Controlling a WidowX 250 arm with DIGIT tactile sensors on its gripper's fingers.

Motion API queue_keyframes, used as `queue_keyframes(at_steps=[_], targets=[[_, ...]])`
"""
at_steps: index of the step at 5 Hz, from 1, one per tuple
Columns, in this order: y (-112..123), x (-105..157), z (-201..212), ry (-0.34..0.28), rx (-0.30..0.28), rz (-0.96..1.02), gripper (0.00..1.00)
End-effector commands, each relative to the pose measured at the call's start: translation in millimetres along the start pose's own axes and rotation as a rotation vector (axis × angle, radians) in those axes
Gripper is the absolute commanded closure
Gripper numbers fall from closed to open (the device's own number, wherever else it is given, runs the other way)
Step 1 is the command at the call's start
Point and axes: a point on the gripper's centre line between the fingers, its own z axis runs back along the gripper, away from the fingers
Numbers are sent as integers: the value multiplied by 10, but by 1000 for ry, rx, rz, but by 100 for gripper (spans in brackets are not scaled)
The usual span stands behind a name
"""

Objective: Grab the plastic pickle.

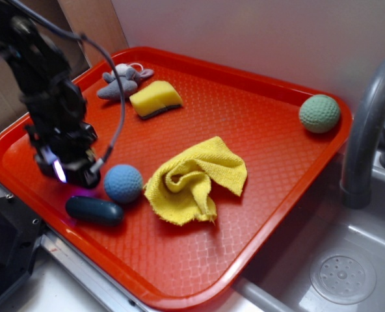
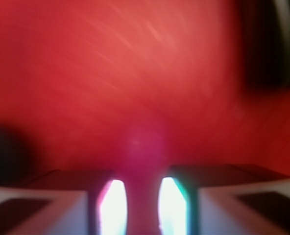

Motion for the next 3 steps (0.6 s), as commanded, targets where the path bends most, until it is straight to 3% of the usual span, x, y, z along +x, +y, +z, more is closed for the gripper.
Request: queue_keyframes(at_steps=[1, 2, 3], targets=[[-299, -219, 783, -372, 117, -556, 0], [-419, -159, 507, -226, -11, -776, 0], [-551, -203, 227, -66, -36, -1007, 0]])
